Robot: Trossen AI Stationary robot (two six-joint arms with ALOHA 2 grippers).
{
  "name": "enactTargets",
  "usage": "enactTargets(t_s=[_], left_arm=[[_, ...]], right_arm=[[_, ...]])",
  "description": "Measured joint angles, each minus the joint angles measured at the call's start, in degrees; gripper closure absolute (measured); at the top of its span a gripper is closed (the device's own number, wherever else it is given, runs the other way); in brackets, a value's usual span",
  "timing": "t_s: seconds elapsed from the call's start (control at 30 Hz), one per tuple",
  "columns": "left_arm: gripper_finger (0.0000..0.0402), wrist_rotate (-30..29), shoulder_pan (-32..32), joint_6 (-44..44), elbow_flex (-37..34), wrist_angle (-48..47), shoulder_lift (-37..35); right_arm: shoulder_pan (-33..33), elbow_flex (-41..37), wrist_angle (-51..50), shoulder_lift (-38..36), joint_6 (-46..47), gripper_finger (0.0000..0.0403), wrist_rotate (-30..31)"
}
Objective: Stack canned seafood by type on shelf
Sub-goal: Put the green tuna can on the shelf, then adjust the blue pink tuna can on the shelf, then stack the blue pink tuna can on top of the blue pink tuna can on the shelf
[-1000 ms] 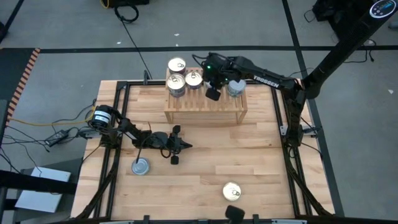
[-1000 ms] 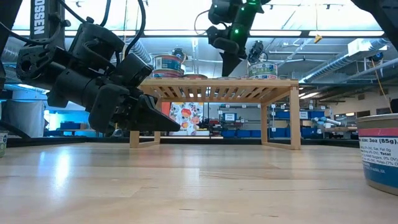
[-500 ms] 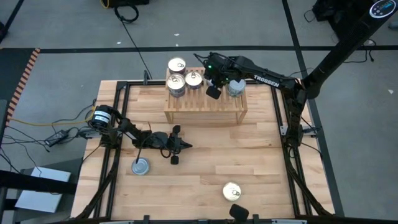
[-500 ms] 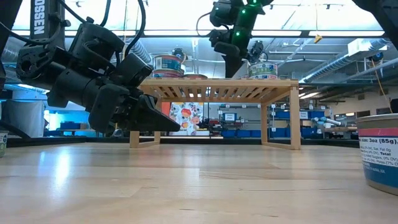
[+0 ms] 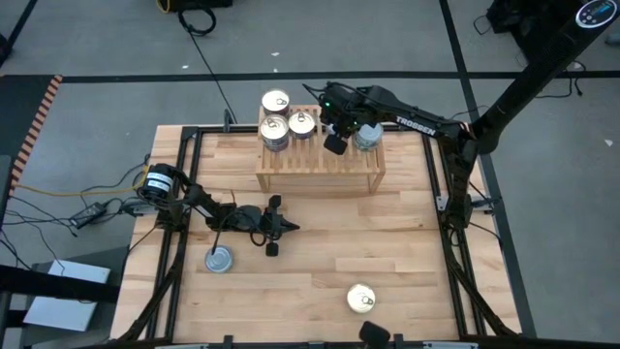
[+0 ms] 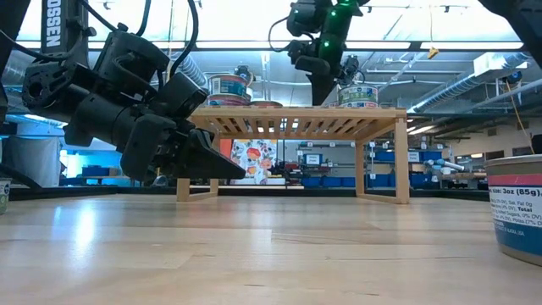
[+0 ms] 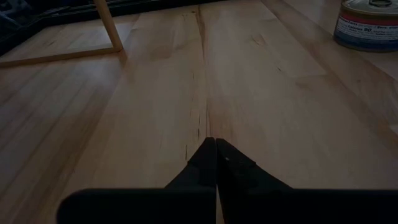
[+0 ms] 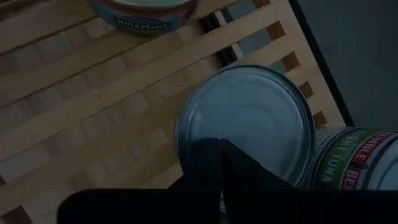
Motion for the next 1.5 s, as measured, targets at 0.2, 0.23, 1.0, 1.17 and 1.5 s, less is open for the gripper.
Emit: enactTargets(t_s=[0.2, 0.23, 1.0, 1.17, 1.5], left_arm=[[0.0400, 0.0, 0.0, 0.0, 0.0, 0.0, 0.0], [0.0400, 0.0, 0.0, 0.0, 0.0, 0.0, 0.0], [0.0400, 0.0, 0.0, 0.2, 0.0, 0.0, 0.0], [0.0400, 0.0, 0.0, 0.2, 0.0, 0.0, 0.0], [0.0400, 0.0, 0.0, 0.2, 0.0, 0.0, 0.0]], right_arm=[[2.0, 3.4, 6.8, 0.0, -0.4, 0.0384, 0.6], [2.3, 3.4, 8.7, 0.0, -0.7, 0.0384, 0.3], [2.9, 2.7, 17.3, 4.6, -2.5, 0.0395, -2.8], [2.9, 2.8, 15.6, 4.4, -2.2, 0.0395, -2.8], [3.7, 4.9, 14.4, 3.1, -3.0, 0.0386, -2.7]])
